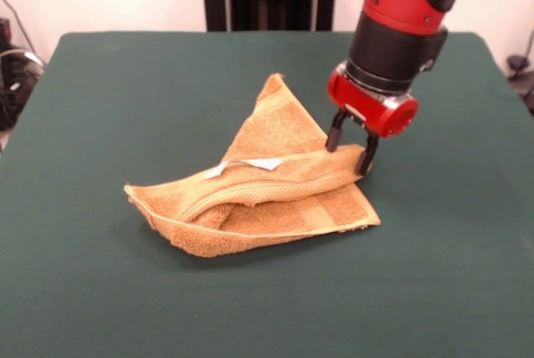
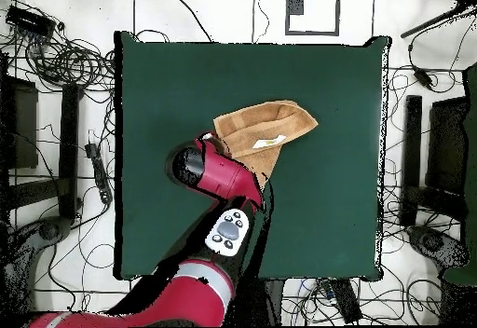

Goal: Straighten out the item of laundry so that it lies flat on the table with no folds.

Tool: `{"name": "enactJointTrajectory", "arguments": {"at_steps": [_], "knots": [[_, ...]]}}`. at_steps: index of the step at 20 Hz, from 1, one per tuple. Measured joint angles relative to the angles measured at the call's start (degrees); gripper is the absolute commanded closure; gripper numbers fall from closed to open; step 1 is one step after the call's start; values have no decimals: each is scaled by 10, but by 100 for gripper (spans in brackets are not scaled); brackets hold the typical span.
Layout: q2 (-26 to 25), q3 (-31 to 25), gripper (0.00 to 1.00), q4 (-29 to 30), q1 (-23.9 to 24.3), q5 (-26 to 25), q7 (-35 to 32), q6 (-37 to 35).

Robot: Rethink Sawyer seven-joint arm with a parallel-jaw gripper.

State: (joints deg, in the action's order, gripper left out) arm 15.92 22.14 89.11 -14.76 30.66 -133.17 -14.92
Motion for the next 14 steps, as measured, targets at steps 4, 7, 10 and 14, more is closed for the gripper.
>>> {"name": "enactJointTrajectory", "arguments": {"at_steps": [4,7,10,14], "knots": [[0,5,0,0,-6,1,0,-2],[0,5,0,0,-5,1,0,-2],[-1,9,100,-1,-5,1,0,-2],[-1,9,100,-2,-5,1,0,-2]]}}
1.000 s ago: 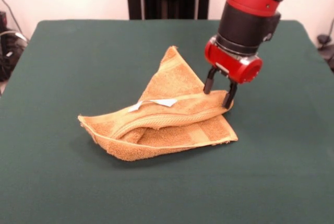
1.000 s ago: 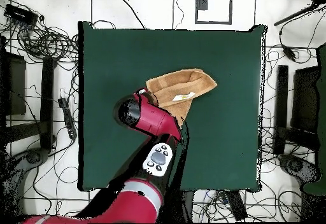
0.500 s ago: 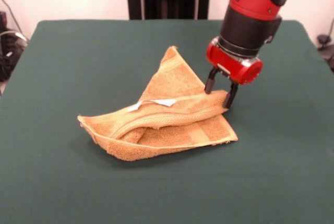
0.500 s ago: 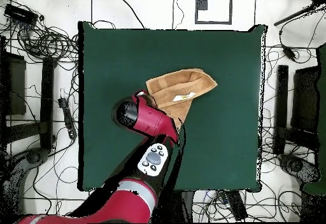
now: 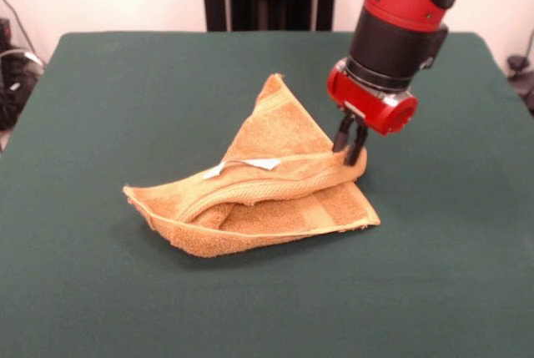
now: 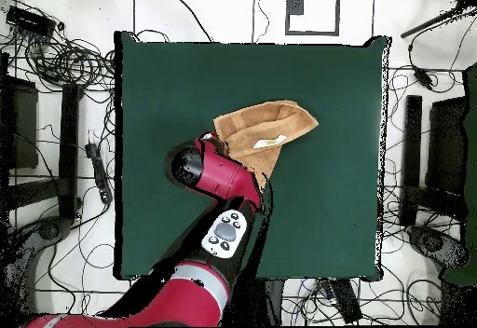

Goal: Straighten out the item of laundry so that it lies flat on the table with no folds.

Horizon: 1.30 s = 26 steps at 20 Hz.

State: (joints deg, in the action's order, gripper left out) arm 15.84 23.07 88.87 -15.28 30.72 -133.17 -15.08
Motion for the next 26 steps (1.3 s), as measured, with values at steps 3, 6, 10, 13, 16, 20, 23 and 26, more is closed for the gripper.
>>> {"name": "enactJointTrajectory", "arguments": {"at_steps": [3,6,10,13,16,20,23,26], "knots": [[0,0,100,-1,0,0,0,0],[0,0,100,-1,0,0,0,0],[-1,3,100,-1,-1,0,0,0],[0,4,100,-1,-2,0,0,0],[3,7,100,-1,-2,-2,0,-6],[24,19,100,-1,-1,-17,0,-46],[50,25,100,-1,2,-35,0,-90],[85,34,100,-1,7,-57,0,-139]]}}
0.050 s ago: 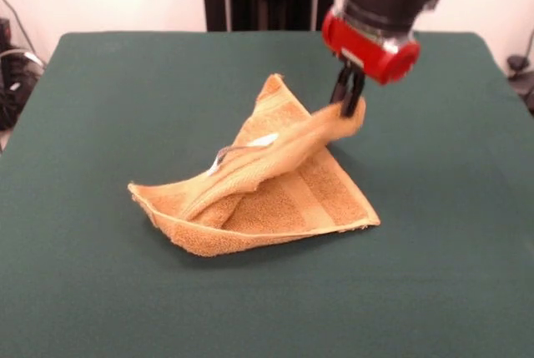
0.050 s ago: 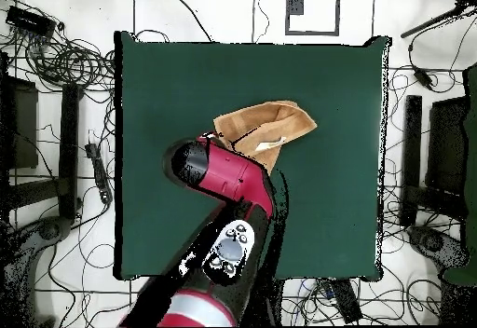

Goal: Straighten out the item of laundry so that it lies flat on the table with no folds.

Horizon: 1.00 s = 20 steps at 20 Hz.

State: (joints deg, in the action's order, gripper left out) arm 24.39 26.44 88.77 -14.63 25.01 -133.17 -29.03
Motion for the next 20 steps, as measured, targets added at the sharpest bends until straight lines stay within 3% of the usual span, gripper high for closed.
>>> {"name": "enactJointTrajectory", "arguments": {"at_steps": [7,20], "knots": [[56,2,100,1,32,-46,0,-31],[81,-56,100,2,222,-230,0,9]]}}
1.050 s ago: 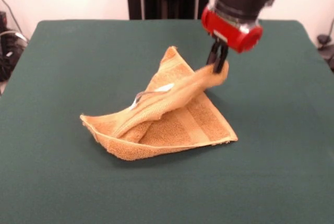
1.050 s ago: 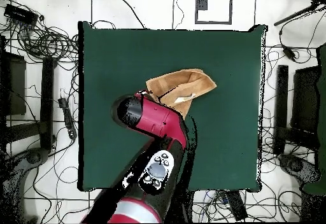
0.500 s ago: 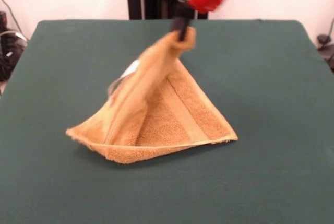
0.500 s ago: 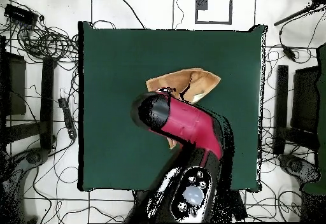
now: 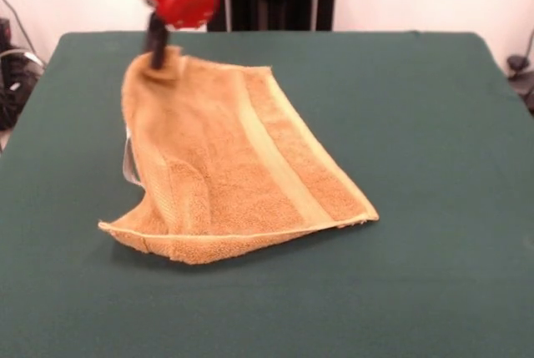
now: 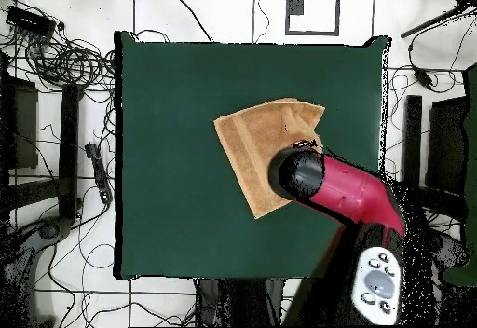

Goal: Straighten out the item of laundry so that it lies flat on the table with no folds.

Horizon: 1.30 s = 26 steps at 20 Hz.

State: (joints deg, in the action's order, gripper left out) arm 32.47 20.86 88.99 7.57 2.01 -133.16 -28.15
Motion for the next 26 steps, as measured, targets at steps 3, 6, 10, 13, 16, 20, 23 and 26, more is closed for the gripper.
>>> {"name": "enactJointTrajectory", "arguments": {"at_steps": [3,6,10,13,16,20,23,26], "knots": [[1,-25,100,3,37,-47,0,0],[5,-65,0,13,72,-104,0,1],[7,-75,0,18,78,-119,0,1],[16,-96,0,26,80,-146,0,1],[22,-107,0,29,79,-154,0,1],[33,-114,0,34,73,-162,0,1],[39,-114,0,38,68,-162,0,1],[43,-114,0,38,61,-162,0,1]]}}
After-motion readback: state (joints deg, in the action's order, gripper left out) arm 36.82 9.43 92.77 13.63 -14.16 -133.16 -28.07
